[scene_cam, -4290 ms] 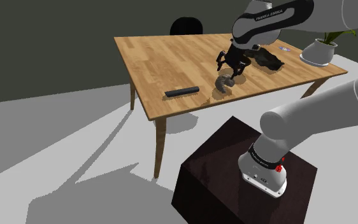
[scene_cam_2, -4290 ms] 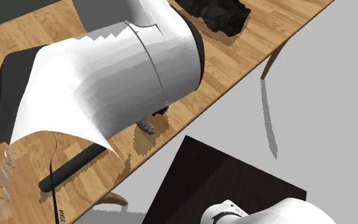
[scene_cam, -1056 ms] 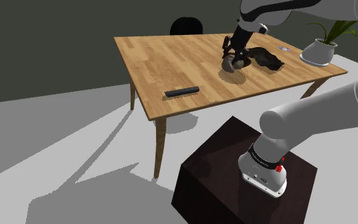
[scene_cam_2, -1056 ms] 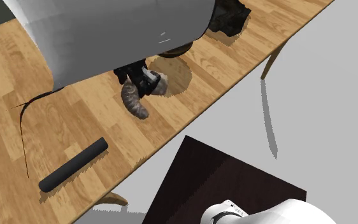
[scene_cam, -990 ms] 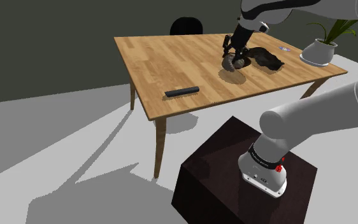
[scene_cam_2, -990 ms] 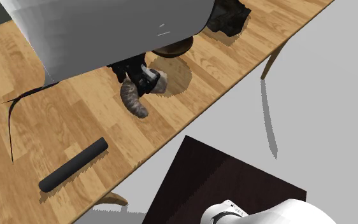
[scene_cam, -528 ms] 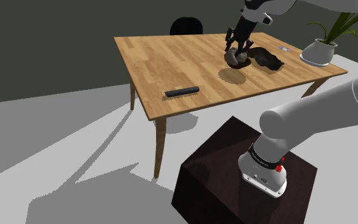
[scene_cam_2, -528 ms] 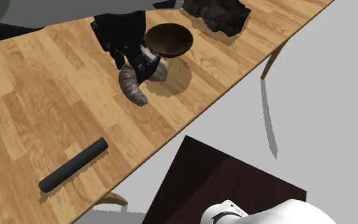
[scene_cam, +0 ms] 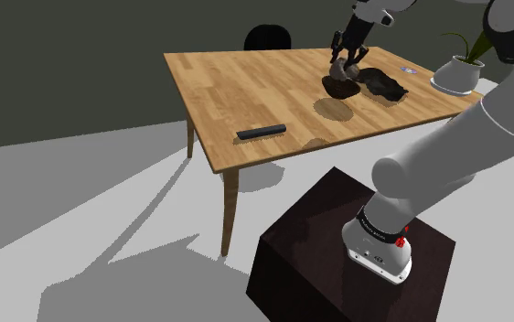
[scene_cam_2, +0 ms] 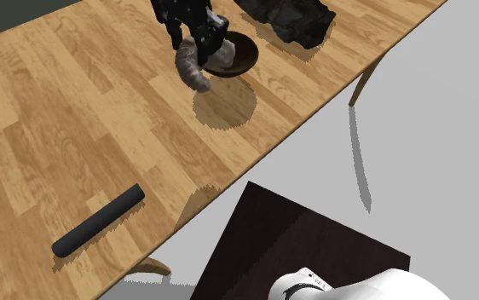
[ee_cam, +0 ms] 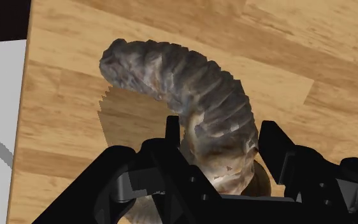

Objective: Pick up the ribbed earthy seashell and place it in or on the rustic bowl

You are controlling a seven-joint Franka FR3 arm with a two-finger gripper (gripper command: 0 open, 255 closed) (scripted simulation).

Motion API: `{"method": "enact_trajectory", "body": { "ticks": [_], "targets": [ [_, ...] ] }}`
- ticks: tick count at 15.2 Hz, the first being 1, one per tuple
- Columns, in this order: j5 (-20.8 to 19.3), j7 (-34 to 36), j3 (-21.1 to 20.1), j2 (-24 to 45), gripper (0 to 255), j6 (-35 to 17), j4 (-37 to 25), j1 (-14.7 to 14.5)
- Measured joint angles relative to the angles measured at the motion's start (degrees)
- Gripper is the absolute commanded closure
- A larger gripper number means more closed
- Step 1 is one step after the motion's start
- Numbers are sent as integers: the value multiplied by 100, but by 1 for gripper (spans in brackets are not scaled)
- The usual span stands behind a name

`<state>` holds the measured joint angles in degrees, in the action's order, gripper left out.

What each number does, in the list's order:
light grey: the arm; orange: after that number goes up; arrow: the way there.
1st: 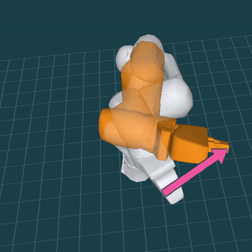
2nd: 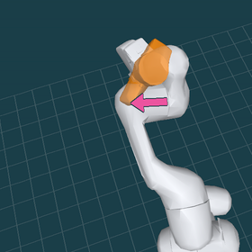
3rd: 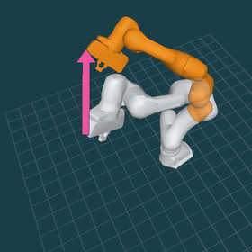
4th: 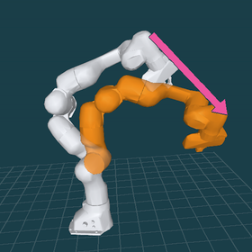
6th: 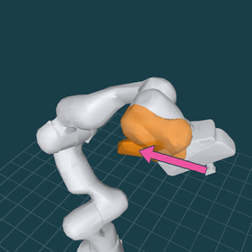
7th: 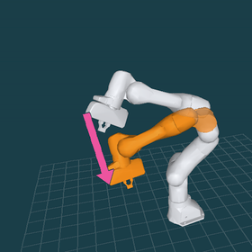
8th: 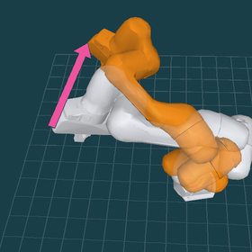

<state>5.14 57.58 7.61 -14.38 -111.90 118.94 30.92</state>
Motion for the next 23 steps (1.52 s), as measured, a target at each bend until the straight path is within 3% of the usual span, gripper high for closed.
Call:
{"method": "enact_trajectory", "body": {
  "ticks": [8, 12, 23],
  "targets": [
    [306, -745, 436, 1587, 255, 397, -1872, 254],
    [554, -1063, 579, 2556, 255, 859, -3229, 483],
    [649, -1246, 578, 2779, 255, 174, -2741, 516]
  ]
}}
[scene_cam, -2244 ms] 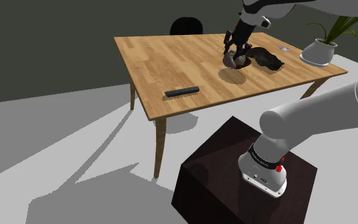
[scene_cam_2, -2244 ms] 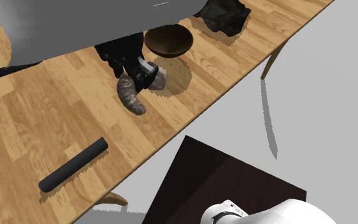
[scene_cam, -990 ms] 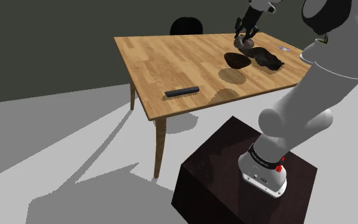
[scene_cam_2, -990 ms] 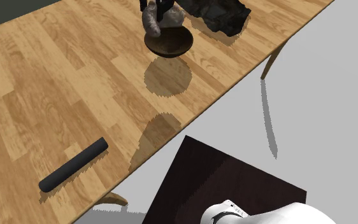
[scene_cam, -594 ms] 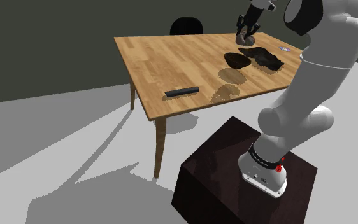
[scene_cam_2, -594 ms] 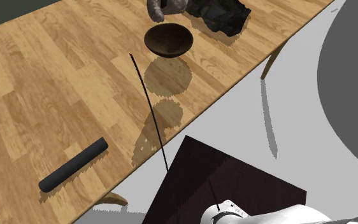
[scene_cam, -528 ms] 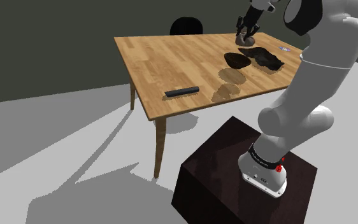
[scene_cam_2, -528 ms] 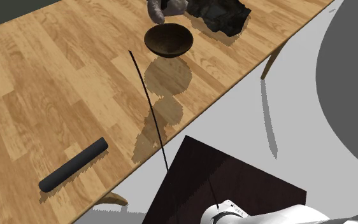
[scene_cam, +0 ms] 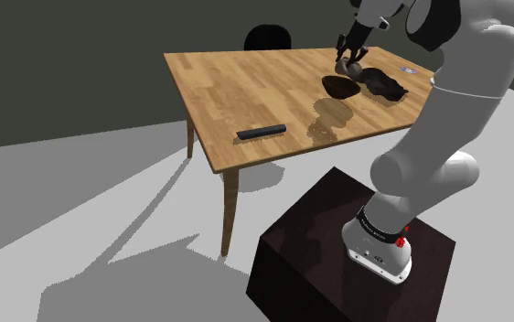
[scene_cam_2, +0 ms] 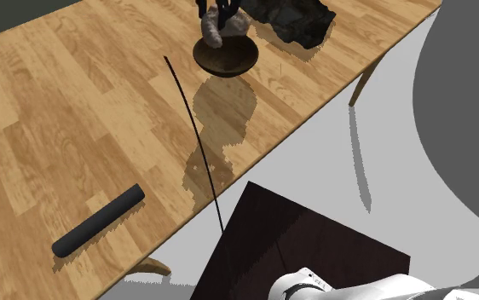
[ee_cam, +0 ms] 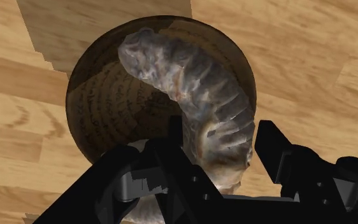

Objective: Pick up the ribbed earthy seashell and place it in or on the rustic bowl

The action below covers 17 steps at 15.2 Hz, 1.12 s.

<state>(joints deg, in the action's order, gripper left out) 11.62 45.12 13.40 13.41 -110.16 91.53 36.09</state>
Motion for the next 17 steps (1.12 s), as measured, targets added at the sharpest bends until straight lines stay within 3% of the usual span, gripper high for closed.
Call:
{"method": "enact_trajectory", "body": {
  "ticks": [7, 13, 14, 17],
  "targets": [
    [47, -84, -17, 42, 255, -512, 478, -15],
    [51, -92, -18, 40, 255, -562, 527, -16],
    [51, -92, -18, 40, 0, -563, 528, -16],
    [51, -92, -18, 39, 0, -564, 529, -16]
  ]
}}
